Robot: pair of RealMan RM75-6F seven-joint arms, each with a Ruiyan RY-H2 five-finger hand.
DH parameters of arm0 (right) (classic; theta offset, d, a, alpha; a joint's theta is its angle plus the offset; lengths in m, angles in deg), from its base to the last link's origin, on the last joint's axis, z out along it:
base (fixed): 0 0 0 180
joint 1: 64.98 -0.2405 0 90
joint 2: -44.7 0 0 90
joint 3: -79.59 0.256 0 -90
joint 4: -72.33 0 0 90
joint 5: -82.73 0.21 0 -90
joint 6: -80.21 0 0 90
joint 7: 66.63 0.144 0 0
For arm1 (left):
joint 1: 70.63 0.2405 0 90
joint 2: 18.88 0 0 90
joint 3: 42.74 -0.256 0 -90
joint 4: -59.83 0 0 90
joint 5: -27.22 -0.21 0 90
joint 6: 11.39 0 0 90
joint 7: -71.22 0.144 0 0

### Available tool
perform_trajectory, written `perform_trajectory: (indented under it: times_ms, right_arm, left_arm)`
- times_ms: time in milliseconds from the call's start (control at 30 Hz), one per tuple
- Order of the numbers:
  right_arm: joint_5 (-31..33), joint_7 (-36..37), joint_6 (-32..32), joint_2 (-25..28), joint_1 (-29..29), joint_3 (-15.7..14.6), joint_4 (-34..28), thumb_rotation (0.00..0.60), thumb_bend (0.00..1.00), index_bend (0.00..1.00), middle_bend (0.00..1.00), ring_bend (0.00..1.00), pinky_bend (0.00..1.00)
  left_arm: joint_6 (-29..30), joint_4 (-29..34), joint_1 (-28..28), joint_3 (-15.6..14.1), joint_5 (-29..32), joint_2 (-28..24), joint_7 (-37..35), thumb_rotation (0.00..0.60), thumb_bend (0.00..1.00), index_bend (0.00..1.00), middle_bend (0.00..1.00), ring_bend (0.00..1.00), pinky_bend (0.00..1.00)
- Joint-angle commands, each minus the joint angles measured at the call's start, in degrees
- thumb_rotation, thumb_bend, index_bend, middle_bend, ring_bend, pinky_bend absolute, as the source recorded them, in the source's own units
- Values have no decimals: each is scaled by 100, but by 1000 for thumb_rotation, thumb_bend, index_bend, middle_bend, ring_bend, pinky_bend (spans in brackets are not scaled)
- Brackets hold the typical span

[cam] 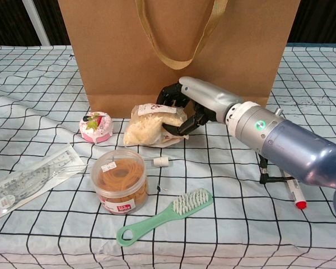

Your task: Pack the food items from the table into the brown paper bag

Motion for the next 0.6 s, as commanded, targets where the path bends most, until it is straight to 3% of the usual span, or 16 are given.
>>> perform_trajectory:
  times_ms: [33, 333, 600]
  right_arm:
    - [157, 647, 99, 255, 271, 133, -517, 600, 357, 413, 433, 389, 265]
    - [-299, 1716, 1210, 995, 1146, 0, -1658, 600, 359, 416, 435, 389, 265]
    - [-809, 2235, 2348, 1745, 1892, -143, -2295, 600, 359, 418, 434, 389, 265]
  left_arm:
    - [11, -1, 4, 5, 3, -1, -6, 600, 97, 130, 124, 15, 48]
    - [23, 9, 13, 6, 11, 12, 47, 600, 97, 129, 124, 16, 48]
    - [47, 32, 29, -8, -6, 39, 142, 600, 97, 129, 124, 16, 48]
